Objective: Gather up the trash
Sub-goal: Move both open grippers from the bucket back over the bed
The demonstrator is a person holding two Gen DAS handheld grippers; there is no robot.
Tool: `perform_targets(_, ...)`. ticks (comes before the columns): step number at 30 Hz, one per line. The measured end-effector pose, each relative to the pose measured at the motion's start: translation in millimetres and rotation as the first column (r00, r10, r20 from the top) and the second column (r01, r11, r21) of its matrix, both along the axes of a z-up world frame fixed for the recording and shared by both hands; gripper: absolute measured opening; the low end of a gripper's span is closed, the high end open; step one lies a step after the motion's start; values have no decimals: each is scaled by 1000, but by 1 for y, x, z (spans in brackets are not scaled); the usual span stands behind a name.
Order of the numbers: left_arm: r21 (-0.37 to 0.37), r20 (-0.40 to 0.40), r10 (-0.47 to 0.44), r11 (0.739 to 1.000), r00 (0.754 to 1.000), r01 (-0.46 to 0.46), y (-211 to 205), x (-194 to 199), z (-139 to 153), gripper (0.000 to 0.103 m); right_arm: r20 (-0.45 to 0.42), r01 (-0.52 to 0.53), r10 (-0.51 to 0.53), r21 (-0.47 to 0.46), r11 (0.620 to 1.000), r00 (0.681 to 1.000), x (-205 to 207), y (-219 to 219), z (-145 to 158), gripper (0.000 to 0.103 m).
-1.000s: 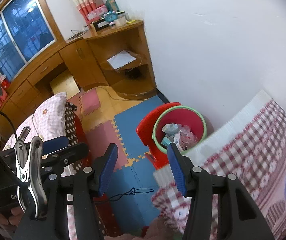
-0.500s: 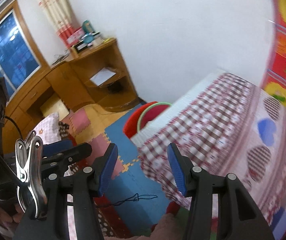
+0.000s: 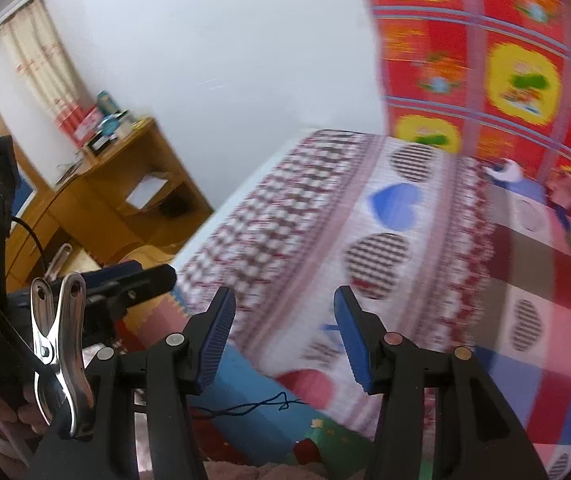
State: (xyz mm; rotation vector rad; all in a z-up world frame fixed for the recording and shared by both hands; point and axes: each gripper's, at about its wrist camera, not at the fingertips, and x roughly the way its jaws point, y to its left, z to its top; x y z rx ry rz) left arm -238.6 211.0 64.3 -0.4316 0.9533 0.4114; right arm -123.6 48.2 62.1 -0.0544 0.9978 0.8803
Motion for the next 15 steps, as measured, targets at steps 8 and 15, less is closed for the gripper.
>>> perform_targets(8, -7, -19, -75, 997, 997, 75, -61, 66, -1, 56, -23, 94, -95, -29, 995, 995, 51, -80, -10, 53)
perform_targets(15, -16, -28, -122, 992, 992, 122, -119, 124, -11, 56, -16, 171, -172, -31, 985, 985, 95, -152, -11, 53)
